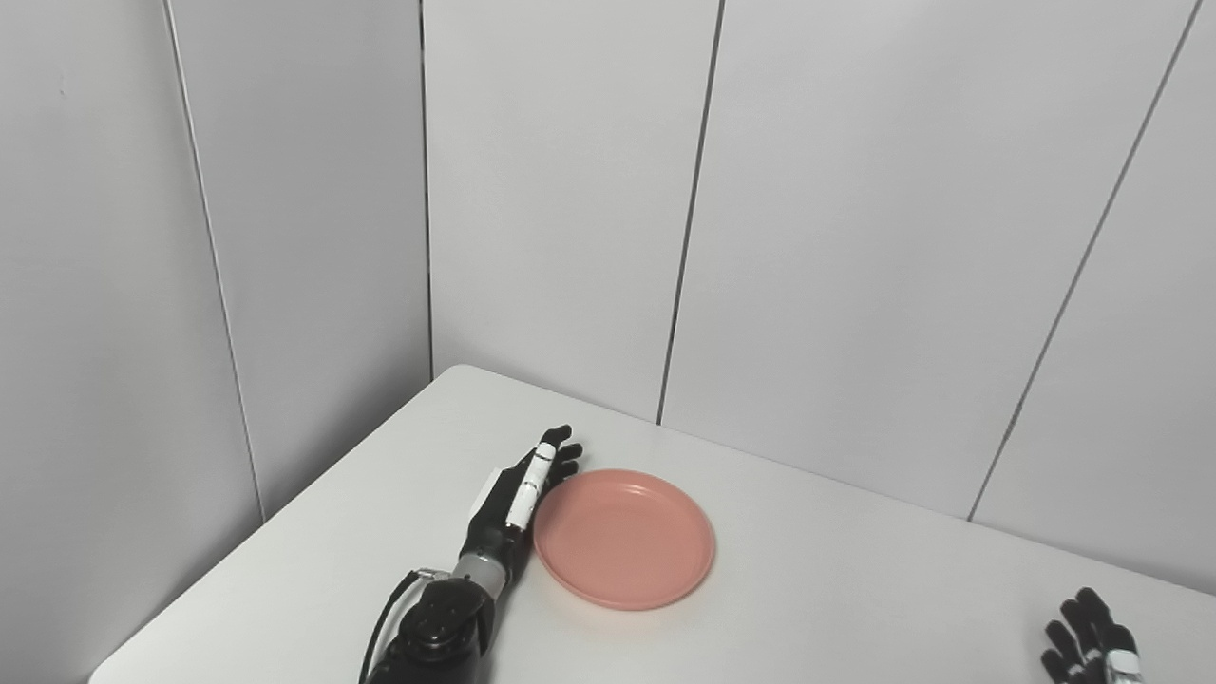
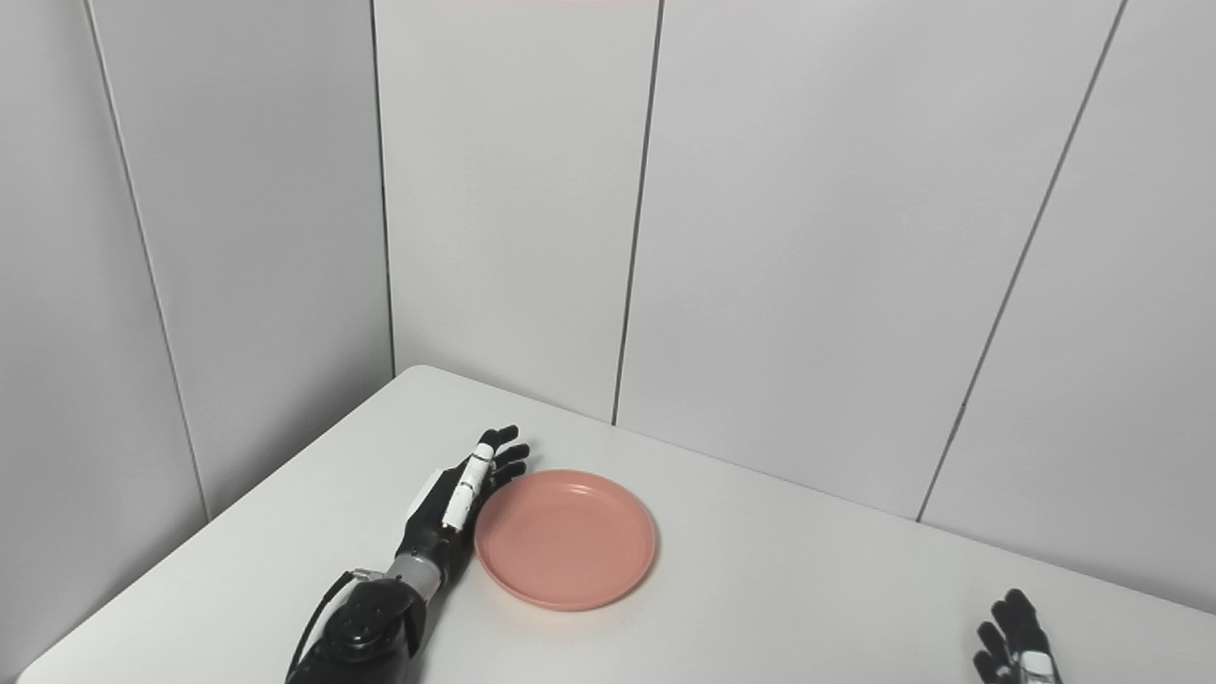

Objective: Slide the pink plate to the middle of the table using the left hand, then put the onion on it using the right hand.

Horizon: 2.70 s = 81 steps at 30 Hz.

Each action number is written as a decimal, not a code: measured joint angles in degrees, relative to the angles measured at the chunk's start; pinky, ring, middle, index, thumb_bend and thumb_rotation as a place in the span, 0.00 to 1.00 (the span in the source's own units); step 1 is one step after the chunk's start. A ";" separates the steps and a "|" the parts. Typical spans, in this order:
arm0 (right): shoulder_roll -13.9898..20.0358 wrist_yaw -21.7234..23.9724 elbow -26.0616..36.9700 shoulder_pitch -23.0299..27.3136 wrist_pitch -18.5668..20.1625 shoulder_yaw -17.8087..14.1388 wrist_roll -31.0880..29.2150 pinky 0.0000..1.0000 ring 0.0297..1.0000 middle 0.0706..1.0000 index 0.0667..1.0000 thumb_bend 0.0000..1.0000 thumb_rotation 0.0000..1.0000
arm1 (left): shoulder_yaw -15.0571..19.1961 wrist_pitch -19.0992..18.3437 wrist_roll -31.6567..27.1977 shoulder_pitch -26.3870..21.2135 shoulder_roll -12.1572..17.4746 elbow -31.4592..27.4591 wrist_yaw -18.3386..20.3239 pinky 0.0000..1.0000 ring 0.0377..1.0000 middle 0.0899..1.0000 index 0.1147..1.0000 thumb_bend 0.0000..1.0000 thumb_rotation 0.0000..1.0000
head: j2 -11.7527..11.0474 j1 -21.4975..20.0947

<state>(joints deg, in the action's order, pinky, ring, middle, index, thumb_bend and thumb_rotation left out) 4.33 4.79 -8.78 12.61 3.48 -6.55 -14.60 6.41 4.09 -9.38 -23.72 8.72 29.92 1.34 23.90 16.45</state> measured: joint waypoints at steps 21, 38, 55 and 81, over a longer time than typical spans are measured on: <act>-2.65 -0.06 -2.39 1.80 -4.63 1.17 2.91 0.97 0.96 0.95 0.94 0.53 0.85 | -4.67 -0.57 0.12 -0.78 -6.82 -0.50 2.47 0.95 0.91 0.89 0.89 0.56 1.00 | 5.10 -19.16; -4.85 -2.96 -2.41 2.07 -4.53 2.65 5.89 0.96 0.95 0.93 0.93 0.53 0.85 | -5.67 1.23 0.90 -1.07 -7.95 0.91 4.88 0.95 0.91 0.90 0.92 0.55 1.00 | 5.72 -24.80; -4.78 -2.84 -3.23 2.50 -4.53 2.61 5.77 0.96 0.95 0.94 0.94 0.54 0.85 | -8.07 -0.70 3.58 1.65 -12.34 -3.63 3.64 0.96 0.92 0.91 0.91 0.55 1.00 | 5.28 -24.27; -4.40 -2.54 -3.23 2.51 -4.53 2.63 5.55 0.96 0.95 0.93 0.93 0.55 0.84 | -9.45 -2.24 6.09 3.96 -16.18 -7.06 0.90 0.96 0.92 0.91 0.92 0.54 1.00 | 5.72 -24.01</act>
<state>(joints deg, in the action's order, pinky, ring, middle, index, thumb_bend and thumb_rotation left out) -0.07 2.25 -12.02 15.11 -1.05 -3.92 -9.05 -3.04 1.85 -3.30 -19.76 -7.46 22.86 2.24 29.62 -7.56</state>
